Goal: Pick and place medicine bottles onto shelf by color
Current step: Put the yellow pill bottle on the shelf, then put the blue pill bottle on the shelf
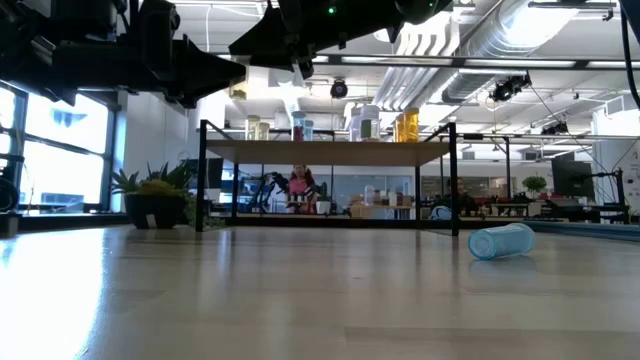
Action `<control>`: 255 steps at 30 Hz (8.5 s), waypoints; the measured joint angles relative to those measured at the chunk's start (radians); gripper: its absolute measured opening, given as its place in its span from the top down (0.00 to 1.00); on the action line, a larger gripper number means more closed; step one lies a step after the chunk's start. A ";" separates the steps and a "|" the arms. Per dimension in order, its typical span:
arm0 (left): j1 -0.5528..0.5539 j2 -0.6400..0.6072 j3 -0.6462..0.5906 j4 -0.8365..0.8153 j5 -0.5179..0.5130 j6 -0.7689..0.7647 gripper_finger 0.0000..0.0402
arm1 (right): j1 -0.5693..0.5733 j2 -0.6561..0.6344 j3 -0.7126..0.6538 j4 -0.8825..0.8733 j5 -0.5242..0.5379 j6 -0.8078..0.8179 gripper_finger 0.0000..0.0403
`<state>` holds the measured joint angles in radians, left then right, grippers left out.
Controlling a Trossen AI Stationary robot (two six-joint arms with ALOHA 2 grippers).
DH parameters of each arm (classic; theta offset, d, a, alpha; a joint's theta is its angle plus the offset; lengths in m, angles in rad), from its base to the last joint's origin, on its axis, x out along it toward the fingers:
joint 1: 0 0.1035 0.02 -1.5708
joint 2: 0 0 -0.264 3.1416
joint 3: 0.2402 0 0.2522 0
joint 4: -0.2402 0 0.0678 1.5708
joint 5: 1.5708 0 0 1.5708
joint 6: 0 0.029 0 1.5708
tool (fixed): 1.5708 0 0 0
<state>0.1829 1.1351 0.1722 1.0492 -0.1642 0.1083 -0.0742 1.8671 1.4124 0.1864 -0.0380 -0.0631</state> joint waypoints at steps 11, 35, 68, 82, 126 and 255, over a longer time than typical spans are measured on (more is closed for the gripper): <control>0.000 0.000 0.000 -0.001 -0.008 0.000 0.73 | 0.000 0.000 0.000 -0.007 0.000 -0.001 0.71; 0.000 -0.008 0.000 -0.013 -0.145 0.105 0.43 | -0.028 0.001 -0.001 0.002 0.090 -0.008 0.71; -0.001 -0.326 0.000 -0.595 -0.081 -0.056 0.43 | -0.189 -0.002 0.161 0.069 0.090 -0.022 0.71; 0.000 -0.326 0.000 -0.620 -0.081 -0.079 0.43 | -0.193 0.069 0.153 -0.011 0.030 0.074 0.71; 0.000 -0.326 0.000 -0.643 -0.081 -0.097 0.43 | -0.173 0.158 0.250 -0.111 0.059 0.038 0.71; 0.000 -0.325 -0.001 -0.724 -0.082 -0.101 0.43 | -0.064 0.227 0.672 -0.785 0.268 -0.006 0.58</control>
<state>0.1828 0.8097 0.1715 0.3248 -0.2459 0.0078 -0.1378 2.0943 2.0846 -0.5986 0.2298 -0.0689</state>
